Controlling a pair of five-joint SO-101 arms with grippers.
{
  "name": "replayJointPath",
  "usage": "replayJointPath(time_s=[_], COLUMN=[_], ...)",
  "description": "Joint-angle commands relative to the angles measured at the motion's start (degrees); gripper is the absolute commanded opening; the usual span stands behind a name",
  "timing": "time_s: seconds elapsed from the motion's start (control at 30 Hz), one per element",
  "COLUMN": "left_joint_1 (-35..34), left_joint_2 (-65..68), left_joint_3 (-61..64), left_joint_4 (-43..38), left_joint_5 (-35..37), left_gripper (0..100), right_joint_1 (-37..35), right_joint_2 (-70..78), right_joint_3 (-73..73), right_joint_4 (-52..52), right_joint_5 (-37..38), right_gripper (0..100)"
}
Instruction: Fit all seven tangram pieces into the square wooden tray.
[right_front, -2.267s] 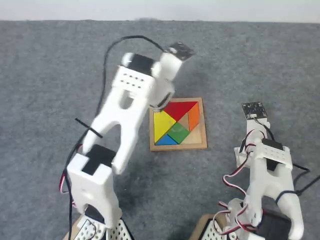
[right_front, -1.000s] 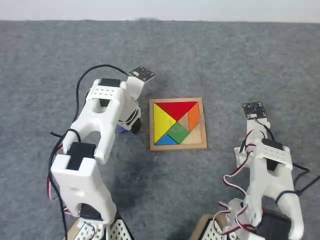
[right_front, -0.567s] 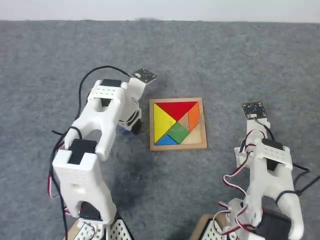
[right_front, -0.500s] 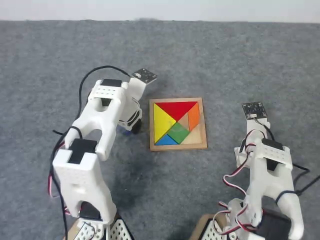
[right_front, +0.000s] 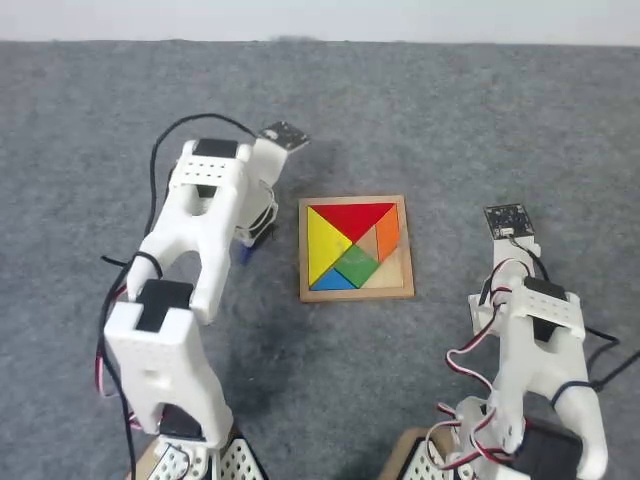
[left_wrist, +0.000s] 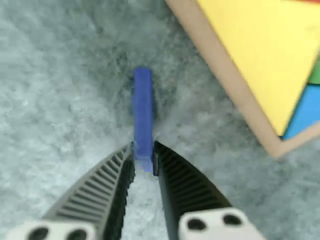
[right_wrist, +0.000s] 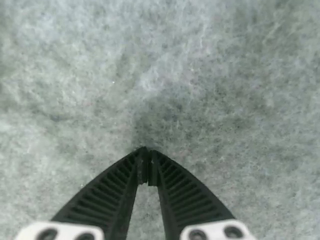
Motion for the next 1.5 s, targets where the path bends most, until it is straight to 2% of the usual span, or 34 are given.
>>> replayJointPath(time_s=[0.0, 0.1, 0.33, 0.43, 0.6, 0.83, 1.07, 1.47], left_joint_1=[4.13, 6.42, 5.71, 9.76, 20.22, 28.48, 30.24, 32.53], left_joint_2=[-8.70, -11.16, -9.49, -11.52, -12.04, -3.87, 0.62, 1.05], left_joint_3=[-6.81, -7.69, -7.69, -7.87, -7.87, -7.96, -8.22, -8.66], left_joint_4=[6.77, 8.35, 8.09, 7.74, 5.10, -4.57, -7.47, -7.56], left_joint_5=[2.37, 2.81, 2.90, 5.54, 11.08, 19.43, 20.57, 20.66], left_gripper=[5, 5, 5, 5, 5, 5, 5, 6], right_joint_1=[0.84, 0.84, 0.84, 0.84, 0.84, 0.84, 0.84, 0.84], right_joint_2=[-2.33, -2.33, -2.33, -2.33, -2.33, -2.33, -2.33, -2.33], right_joint_3=[-0.26, -0.26, -0.26, -0.26, -0.26, -0.26, -0.26, -0.26], right_joint_4=[-1.19, -1.19, -1.19, -1.19, -1.19, -1.19, -1.19, -1.19], right_joint_5=[0.88, 0.88, 0.88, 0.88, 0.88, 0.88, 0.88, 0.88], right_gripper=[0.7, 0.7, 0.7, 0.7, 0.7, 0.7, 0.7, 0.7])
